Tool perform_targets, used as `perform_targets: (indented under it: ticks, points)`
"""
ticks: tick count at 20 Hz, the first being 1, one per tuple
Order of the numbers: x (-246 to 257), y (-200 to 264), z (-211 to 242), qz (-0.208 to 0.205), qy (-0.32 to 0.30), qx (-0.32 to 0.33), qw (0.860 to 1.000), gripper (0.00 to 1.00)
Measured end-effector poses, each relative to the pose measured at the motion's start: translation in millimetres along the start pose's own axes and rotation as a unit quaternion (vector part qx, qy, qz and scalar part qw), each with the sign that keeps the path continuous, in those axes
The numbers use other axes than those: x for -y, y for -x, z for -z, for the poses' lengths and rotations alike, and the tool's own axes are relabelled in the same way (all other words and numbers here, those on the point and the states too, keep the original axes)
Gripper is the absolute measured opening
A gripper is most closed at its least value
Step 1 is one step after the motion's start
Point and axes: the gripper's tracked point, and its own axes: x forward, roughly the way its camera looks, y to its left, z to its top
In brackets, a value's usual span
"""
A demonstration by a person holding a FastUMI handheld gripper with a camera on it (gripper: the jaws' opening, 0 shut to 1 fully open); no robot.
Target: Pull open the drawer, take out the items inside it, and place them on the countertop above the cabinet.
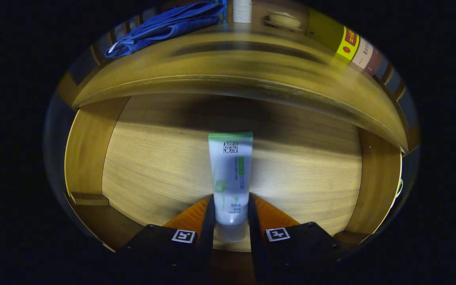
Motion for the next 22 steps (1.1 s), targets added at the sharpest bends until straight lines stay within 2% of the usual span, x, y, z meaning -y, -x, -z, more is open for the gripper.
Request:
perform_targets:
  ticks: [2, 11, 15, 22]
  points:
    - [-11.1, 8.1, 4.0, -0.016, 0.000, 0.006, 1.000, 0.48]
    - [-12.6, 86.0, -13.8, -0.044, -0.003, 0.092, 0.995, 0.48]
    - [-19.1, 98.4, -0.1, -0.064, -0.018, 0.112, 0.992, 0.48]
    - [-23.6, 136.5, -10.0, -0.076, -0.027, 0.185, 0.979, 0.47]
